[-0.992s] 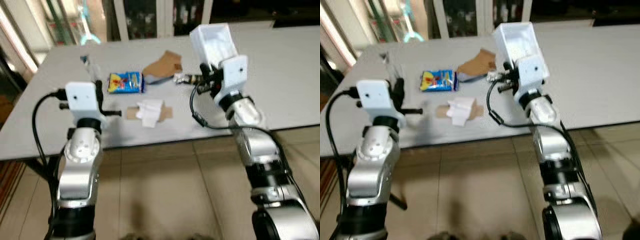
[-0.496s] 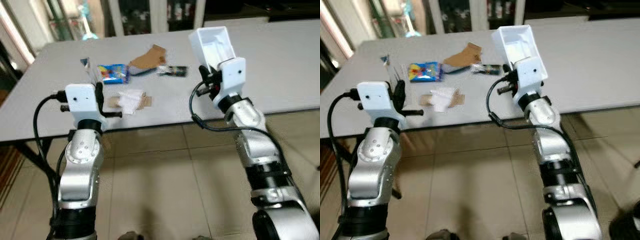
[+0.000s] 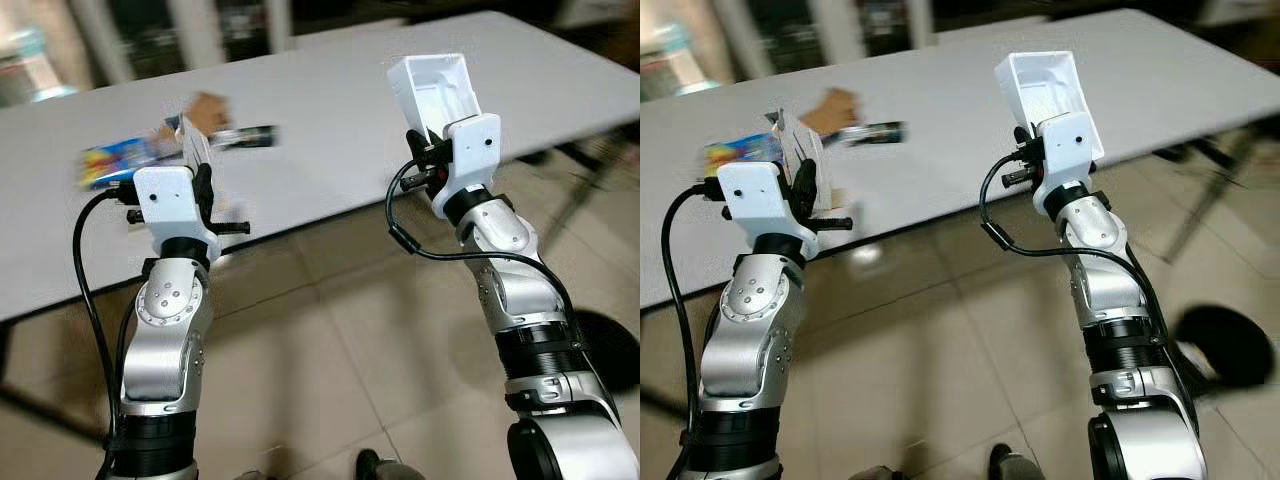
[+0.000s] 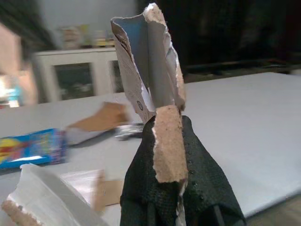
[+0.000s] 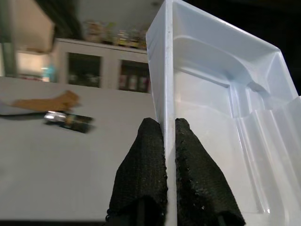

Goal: Picking trash to rubbish bin

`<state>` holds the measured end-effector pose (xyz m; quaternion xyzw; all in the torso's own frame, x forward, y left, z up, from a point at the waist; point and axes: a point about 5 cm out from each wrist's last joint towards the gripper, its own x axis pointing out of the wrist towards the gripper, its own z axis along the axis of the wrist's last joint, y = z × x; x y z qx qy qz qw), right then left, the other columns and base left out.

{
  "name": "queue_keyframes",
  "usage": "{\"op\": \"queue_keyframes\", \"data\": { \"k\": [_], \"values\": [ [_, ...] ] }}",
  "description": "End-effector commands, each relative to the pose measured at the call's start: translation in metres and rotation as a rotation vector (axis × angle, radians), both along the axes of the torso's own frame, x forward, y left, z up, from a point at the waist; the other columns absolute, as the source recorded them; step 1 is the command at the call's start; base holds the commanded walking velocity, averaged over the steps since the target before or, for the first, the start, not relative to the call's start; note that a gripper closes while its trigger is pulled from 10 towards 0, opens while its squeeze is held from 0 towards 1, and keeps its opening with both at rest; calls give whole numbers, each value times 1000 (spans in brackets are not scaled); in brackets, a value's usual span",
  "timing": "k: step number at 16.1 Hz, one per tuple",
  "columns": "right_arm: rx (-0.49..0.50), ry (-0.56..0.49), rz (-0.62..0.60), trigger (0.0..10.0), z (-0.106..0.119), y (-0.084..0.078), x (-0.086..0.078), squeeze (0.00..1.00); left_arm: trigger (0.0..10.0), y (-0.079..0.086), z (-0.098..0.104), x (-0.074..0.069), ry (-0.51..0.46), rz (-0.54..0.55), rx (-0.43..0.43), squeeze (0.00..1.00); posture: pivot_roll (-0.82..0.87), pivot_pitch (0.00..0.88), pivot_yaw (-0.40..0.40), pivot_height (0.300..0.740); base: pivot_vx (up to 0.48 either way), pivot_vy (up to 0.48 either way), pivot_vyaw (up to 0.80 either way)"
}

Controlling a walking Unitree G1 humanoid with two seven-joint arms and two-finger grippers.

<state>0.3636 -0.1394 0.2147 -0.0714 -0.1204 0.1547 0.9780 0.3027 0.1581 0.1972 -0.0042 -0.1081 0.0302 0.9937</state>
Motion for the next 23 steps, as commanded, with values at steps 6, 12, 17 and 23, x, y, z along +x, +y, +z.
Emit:
{"op": "queue_keyframes", "data": {
  "k": [6, 12, 17, 23],
  "values": [
    [-3, -21, 3, 10000, 6, 1, -1, 0, 10000, -1, 1, 2, 10, -27, -26, 0, -88, 76, 66, 740, 0, 0, -775],
    [-3, -21, 3, 10000, 7, 1, 0, 0, 10000, -1, 0, 2, 17, -38, -30, 0, -87, 73, 67, 740, 0, 0, -775],
    [-2, -20, -1, 10000, 6, 0, 0, 0, 10000, 0, 0, 5, 26, -47, -29, 0, -88, 72, 70, 740, 0, 0, -775],
    [0, -19, 1, 10000, 6, 1, 0, 0, 10000, 1, -1, 5, 32, -51, -29, 0, -85, 71, 72, 740, 0, 0, -780]
  ]
}}
